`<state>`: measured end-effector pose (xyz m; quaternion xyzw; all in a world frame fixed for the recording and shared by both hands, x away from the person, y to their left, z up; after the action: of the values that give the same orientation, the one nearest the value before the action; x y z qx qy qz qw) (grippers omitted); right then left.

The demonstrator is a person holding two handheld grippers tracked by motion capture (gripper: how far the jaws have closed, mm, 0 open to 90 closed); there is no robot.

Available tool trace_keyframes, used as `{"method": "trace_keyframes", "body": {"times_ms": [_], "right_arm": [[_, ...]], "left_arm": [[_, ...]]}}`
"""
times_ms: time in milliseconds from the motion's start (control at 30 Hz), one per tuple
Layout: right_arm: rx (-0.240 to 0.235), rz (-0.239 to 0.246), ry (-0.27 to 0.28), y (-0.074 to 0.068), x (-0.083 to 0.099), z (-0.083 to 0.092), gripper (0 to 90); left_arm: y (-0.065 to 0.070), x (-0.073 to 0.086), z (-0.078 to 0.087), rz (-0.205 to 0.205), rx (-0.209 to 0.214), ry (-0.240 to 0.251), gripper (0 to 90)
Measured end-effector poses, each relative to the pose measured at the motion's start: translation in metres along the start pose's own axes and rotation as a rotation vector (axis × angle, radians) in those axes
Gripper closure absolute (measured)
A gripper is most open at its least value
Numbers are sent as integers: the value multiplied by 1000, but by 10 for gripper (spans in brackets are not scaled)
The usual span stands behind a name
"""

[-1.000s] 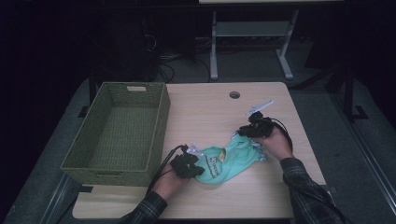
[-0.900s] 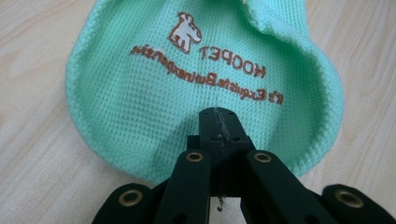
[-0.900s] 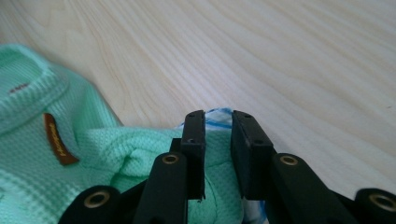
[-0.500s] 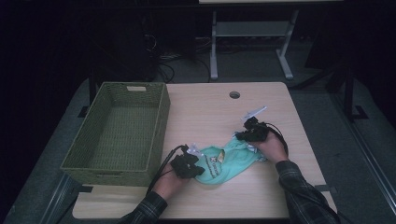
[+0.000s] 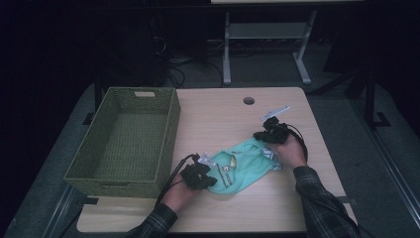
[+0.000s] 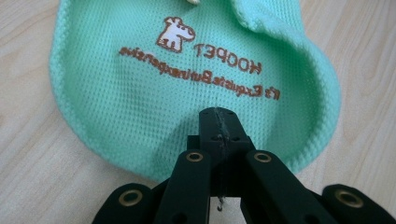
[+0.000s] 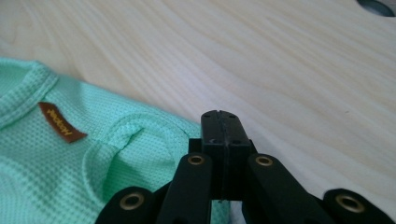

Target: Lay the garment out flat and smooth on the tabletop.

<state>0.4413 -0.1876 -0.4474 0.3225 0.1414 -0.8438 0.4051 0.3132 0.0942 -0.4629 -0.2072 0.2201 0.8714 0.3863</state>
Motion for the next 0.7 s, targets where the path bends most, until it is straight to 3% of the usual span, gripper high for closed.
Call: {"method": "trace_keyframes", "body": {"times_ms": [300,467,600,700], "right_arm": [[24,-51,6,15,-4,-8,900],[14,-63,14,17,-1,-18,893],[5,-67,57,14,-2,-6,812],[5,-71,81,12,-2,8,849]], "left_arm": [[0,0,0,1,0,1,898],[0,0,0,9,4,10,897],[2,0,-1,22,9,15,895],[2,-1,-1,12,11,5,880]]}}
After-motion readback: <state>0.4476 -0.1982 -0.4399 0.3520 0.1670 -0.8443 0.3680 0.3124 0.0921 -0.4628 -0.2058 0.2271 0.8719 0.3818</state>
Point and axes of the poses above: each handheld gripper's, and its own axes: z roughly backward along the jaws, x roughly out of its underside, y roughly to its right, the point moved 1 cm from there along -z, roughly forward along the jaws, and after that the axes turned 9 degrees about z, right-handed, at the moved point
